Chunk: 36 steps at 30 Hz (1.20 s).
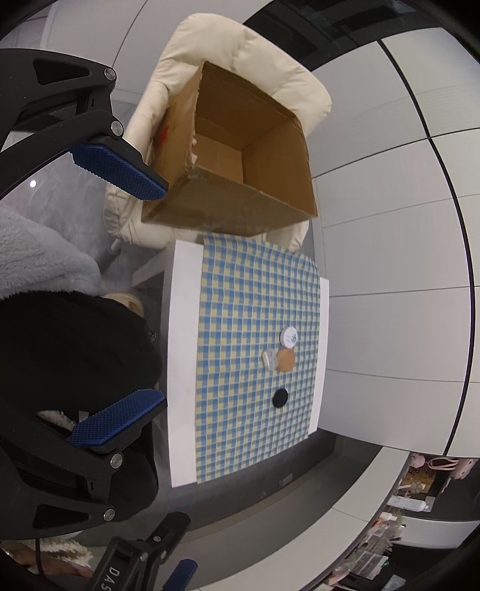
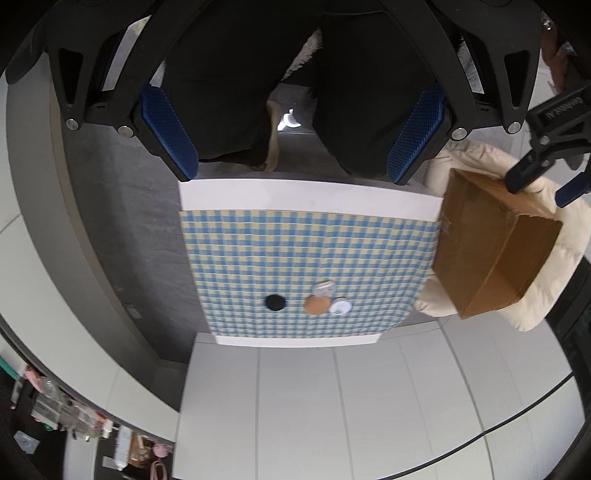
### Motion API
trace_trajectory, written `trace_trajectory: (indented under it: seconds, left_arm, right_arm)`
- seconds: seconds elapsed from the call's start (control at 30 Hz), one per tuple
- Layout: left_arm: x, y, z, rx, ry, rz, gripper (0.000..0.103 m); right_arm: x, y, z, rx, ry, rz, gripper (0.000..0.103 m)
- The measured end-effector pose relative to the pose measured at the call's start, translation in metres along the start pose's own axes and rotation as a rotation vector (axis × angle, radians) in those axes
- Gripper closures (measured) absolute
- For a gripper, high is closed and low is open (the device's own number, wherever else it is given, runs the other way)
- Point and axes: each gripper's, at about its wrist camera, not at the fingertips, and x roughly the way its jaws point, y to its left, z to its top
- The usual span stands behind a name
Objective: Organize objects
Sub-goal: 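Move both open grippers back toward the remaining items on the checked cloth, then grasp the clear lens case with the left gripper while the right grasps the black puff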
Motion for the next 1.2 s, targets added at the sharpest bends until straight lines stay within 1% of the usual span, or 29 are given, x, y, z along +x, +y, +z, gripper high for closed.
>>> trace_trajectory:
  seconds: [0.13, 0.2, 0.27, 0.47, 0.63, 0.73, 0.93, 1.03, 1.2]
  left_arm:
    - [0.005, -0.004, 0.003, 0.002, 0.001, 0.002, 0.001]
    - [0.009, -0.006, 0.005, -0.005, 0.001, 0.009, 0.001]
    - [0.013, -0.009, 0.008, -0.001, 0.003, 0.013, 0.001]
    - [0.025, -0.015, 0.019, -0.007, 0.011, 0.0, 0.001]
    - [0.037, -0.028, 0.025, 0.038, 0.003, 0.042, 0.001]
    - [0.047, -0.035, 0.029, 0.052, 0.015, 0.038, 0.001]
    - [0.075, -0.042, 0.045, 0.048, 0.036, 0.031, 0.001]
    - [0.09, -0.044, 0.054, 0.047, 0.039, 0.03, 0.001]
    - [0.123, -0.051, 0.065, 0.039, 0.054, 0.022, 0.001]
  right_arm:
    - [0.004, -0.004, 0.001, 0.006, -0.005, -0.028, 0.0]
    - [0.007, -0.003, 0.001, -0.008, -0.015, -0.057, 0.0]
    - [0.012, -0.002, 0.002, -0.018, -0.021, -0.065, 0.0]
    - [0.026, -0.012, 0.007, 0.003, -0.012, -0.049, 0.0]
    - [0.038, -0.02, 0.009, 0.02, 0.0, -0.034, 0.0]
    - [0.05, -0.023, 0.012, 0.024, 0.014, -0.032, 0.0]
    - [0.078, -0.031, 0.027, 0.024, 0.032, -0.048, 0.0]
    - [0.097, -0.035, 0.035, 0.031, 0.043, -0.042, 0.0]
    - [0.134, -0.043, 0.049, 0.042, 0.088, -0.044, 0.0]
